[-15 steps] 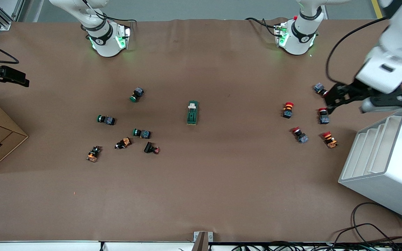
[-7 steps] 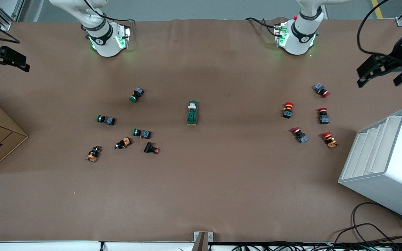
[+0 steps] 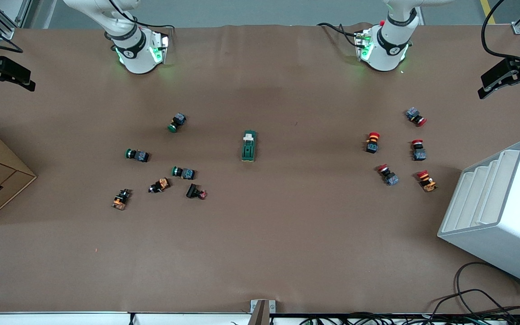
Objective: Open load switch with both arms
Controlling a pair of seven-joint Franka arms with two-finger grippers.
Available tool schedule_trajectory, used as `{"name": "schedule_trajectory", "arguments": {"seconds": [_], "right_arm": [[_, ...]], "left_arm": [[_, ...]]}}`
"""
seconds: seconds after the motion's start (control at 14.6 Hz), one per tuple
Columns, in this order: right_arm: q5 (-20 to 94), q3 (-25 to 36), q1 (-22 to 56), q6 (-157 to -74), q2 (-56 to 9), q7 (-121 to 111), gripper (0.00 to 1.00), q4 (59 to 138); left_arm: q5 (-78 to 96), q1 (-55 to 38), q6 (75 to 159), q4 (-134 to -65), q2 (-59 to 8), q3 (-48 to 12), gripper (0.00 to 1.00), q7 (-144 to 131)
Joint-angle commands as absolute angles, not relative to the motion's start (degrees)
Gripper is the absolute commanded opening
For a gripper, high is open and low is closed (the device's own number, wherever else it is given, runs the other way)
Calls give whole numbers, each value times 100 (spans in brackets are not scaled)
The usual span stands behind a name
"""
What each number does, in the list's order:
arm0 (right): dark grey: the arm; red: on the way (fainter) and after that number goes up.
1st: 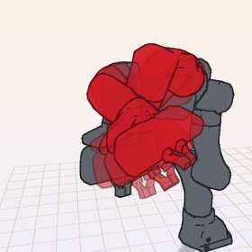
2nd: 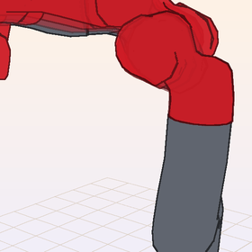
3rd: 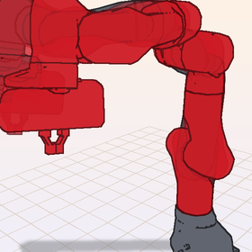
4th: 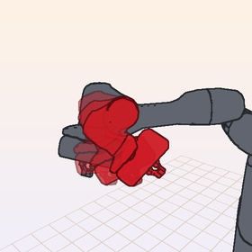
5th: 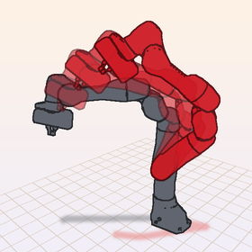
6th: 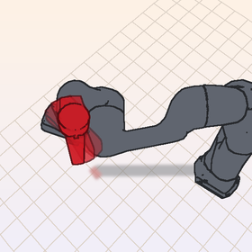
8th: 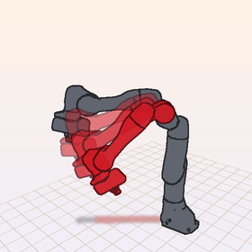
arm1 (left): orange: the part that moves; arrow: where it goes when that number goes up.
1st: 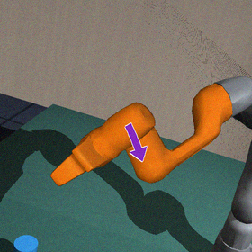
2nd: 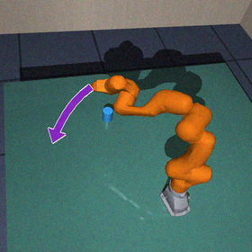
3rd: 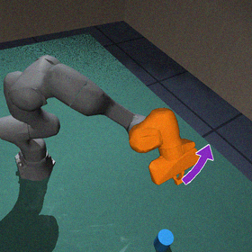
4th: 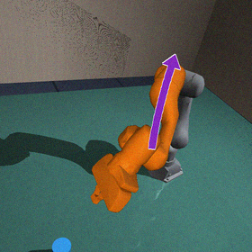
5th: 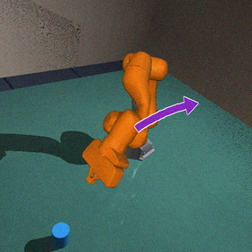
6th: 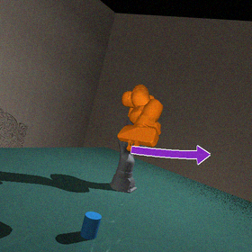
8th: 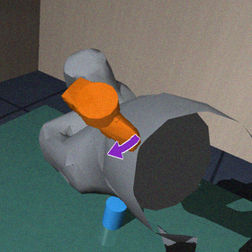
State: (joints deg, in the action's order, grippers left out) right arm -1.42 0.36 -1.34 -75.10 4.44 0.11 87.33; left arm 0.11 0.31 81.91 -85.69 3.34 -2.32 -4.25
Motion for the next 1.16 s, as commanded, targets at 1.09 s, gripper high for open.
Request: {"name": "schedule_trajectory", "arguments": {"seconds": [1.09], "right_arm": [[78,105,-123,-7611,545,-17,100,8481]], "left_arm": [[26,-158,8675,-9158,738,-642,100,-369]]}}
